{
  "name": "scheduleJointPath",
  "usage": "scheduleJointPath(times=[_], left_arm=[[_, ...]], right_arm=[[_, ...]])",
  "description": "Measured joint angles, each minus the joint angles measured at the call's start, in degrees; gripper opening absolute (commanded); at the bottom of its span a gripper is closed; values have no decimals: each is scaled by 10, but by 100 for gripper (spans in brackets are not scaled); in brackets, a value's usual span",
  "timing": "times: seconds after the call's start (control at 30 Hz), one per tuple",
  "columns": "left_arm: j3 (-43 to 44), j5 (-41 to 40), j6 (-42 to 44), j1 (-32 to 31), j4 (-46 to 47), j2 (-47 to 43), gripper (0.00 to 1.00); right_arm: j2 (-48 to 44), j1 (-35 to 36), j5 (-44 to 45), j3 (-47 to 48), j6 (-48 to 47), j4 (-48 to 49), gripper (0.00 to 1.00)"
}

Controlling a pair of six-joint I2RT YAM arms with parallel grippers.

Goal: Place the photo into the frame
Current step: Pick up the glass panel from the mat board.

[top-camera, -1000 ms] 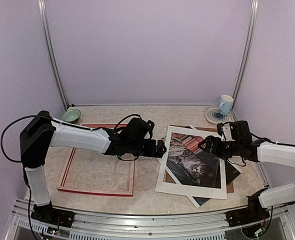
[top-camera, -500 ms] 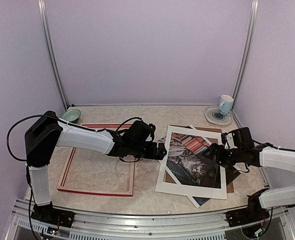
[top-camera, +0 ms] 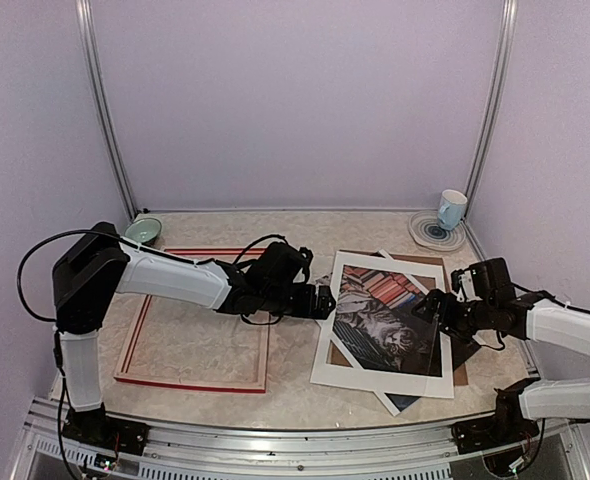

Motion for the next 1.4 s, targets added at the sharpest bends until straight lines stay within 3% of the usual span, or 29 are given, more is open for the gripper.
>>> scheduleJointPath(times=[1.4], left_arm=[[-14,14,-27,14,56,45,99]], right_arm=[[57,-2,-26,0,31,-5,99]])
